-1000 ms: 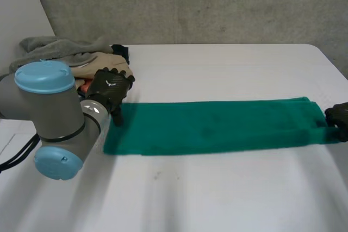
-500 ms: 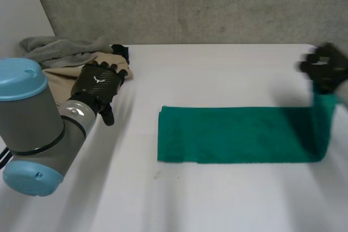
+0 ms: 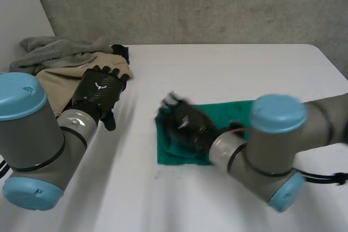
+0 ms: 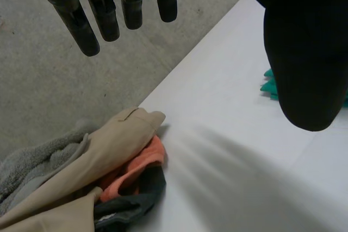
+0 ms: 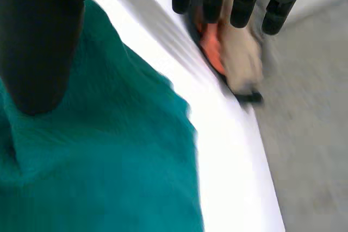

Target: Fold the laundry.

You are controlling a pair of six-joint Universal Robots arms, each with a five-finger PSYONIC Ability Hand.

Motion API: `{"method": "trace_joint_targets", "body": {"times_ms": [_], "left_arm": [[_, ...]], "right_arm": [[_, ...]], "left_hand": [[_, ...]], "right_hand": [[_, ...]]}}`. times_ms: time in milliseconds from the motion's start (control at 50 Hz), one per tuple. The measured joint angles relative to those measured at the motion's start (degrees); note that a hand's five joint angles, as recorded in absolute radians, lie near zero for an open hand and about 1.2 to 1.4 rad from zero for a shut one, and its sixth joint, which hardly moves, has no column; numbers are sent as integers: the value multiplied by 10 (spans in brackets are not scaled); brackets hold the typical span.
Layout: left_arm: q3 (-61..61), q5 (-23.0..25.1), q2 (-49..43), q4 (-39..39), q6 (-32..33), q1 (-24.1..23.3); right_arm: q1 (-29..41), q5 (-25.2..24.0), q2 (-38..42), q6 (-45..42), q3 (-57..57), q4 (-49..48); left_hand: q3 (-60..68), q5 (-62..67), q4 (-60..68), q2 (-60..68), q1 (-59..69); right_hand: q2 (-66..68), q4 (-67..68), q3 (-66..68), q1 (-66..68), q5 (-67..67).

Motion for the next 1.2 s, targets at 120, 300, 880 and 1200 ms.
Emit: {"method": "trace_joint_targets", "body": {"times_ms": [120,300,880,1200], "left_arm": [[9,0,-1,5,0,-10],[15,-1,-2,6,0,-23],[2,-2,14,5,-31,-26],[146,-3,-49,1,-150,-114]], "right_arm": [[-105,51,-94,191,41,51],[-234,57,-129,190,126,146],[44,41,-13,68,-1,26],[-69,50,-111,367,15,71]], "left_hand": [[0,0,0,0,0],[0,0,0,0,0],[0,0,0,0,0],[0,0,0,0,0]], "right_hand": [[0,-1,0,0,0],[43,42,42,34,33],[556,565,558,489,551],[1,0,1,0,-1]]}}
